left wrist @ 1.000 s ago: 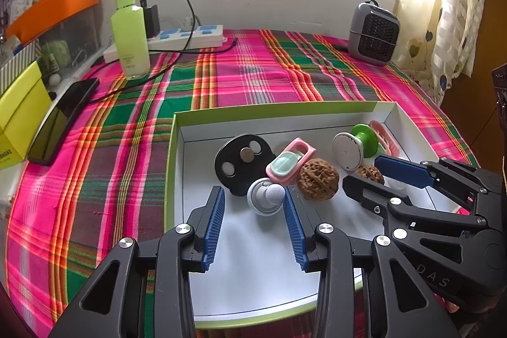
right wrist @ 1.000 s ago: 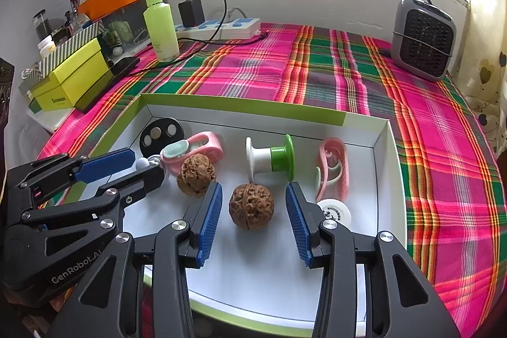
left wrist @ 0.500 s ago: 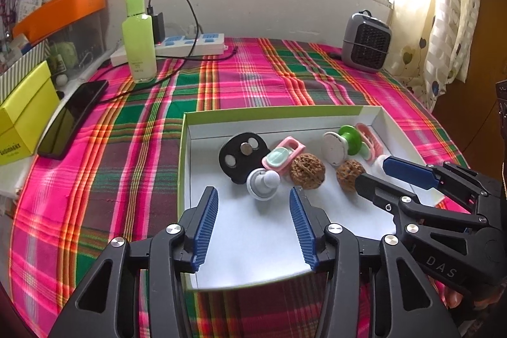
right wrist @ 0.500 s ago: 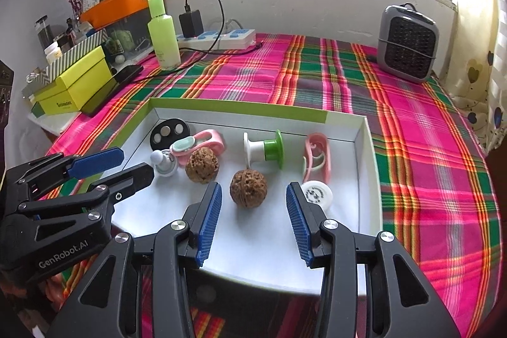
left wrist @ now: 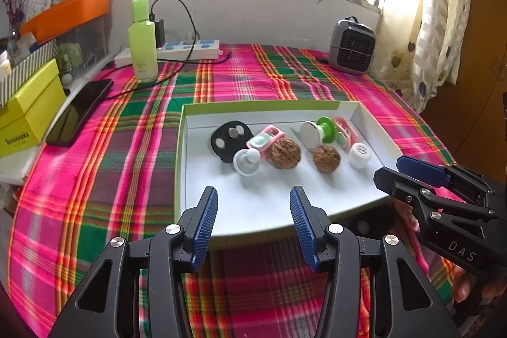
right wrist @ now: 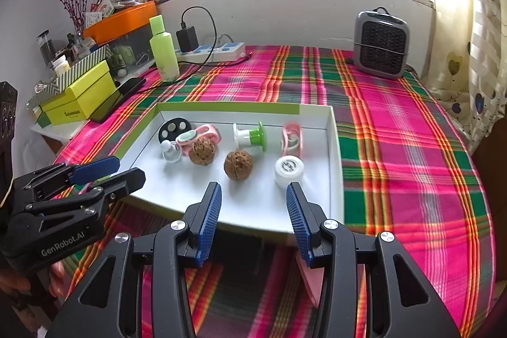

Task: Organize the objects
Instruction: 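Withdraw both grippers from the box toward the pink eraser and black remote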

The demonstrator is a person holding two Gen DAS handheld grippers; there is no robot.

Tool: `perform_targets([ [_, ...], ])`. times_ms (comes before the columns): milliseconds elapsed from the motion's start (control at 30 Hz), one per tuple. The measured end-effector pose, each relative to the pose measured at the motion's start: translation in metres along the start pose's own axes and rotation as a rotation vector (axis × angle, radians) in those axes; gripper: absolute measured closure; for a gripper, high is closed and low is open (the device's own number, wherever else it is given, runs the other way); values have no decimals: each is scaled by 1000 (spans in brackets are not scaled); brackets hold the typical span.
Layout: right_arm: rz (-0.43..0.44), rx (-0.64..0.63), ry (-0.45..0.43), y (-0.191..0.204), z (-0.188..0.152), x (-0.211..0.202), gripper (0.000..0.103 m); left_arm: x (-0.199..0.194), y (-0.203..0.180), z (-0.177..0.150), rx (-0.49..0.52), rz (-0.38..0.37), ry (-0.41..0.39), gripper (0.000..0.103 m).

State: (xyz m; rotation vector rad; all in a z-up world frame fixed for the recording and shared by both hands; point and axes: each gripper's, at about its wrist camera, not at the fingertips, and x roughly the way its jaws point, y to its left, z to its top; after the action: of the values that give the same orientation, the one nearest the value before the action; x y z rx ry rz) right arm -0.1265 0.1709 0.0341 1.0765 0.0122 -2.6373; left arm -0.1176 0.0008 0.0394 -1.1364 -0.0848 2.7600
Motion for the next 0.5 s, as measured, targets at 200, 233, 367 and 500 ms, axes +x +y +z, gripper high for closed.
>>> perform_targets([
  [200, -20, 18, -8, -9, -10, -12, 59, -9, -6, -11, 9, 1, -10, 57],
  [233, -23, 24, -8, -11, -11, -14, 59, -11, -7, -13, 14, 4, -14, 57],
  [367, -41, 37, -7, -20, -19, -21, 59, -16, -14, -21, 34, -18, -11, 57],
  [500, -55, 46, -3, -26, -26, -26, 59, -17, -17, -26, 32, -28, -3, 57],
])
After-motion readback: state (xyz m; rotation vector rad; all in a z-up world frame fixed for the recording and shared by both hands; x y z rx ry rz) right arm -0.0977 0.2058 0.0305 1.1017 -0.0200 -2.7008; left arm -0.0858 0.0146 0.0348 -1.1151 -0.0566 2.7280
